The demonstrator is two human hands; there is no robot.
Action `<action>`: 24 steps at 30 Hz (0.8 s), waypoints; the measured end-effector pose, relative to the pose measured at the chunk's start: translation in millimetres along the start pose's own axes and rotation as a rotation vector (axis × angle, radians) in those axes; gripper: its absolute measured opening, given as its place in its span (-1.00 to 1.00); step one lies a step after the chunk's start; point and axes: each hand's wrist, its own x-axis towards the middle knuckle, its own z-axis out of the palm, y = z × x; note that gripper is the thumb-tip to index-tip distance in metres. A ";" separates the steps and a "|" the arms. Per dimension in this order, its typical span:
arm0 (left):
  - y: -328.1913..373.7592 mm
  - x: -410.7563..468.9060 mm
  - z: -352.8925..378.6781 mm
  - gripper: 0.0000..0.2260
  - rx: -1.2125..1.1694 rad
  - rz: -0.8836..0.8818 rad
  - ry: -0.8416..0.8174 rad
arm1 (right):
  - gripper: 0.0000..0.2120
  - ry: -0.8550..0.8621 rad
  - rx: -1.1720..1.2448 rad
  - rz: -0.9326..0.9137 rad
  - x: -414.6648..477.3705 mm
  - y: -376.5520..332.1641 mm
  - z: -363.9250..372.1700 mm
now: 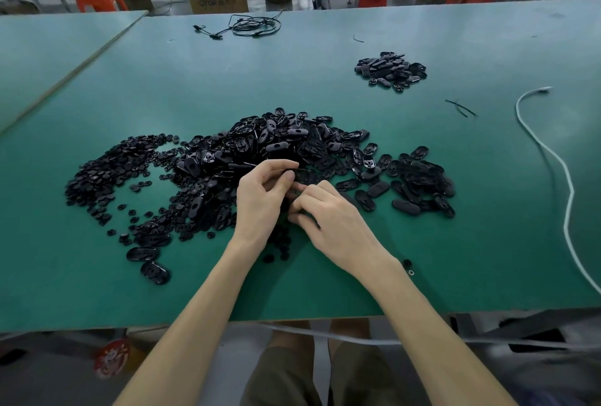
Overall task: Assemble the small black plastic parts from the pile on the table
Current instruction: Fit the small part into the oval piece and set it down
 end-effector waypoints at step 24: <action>1.2 0.3 0.4 -0.69 0.173 0.048 -0.136 | -0.78 0.348 0.697 0.468 3.4 15.7 -13.6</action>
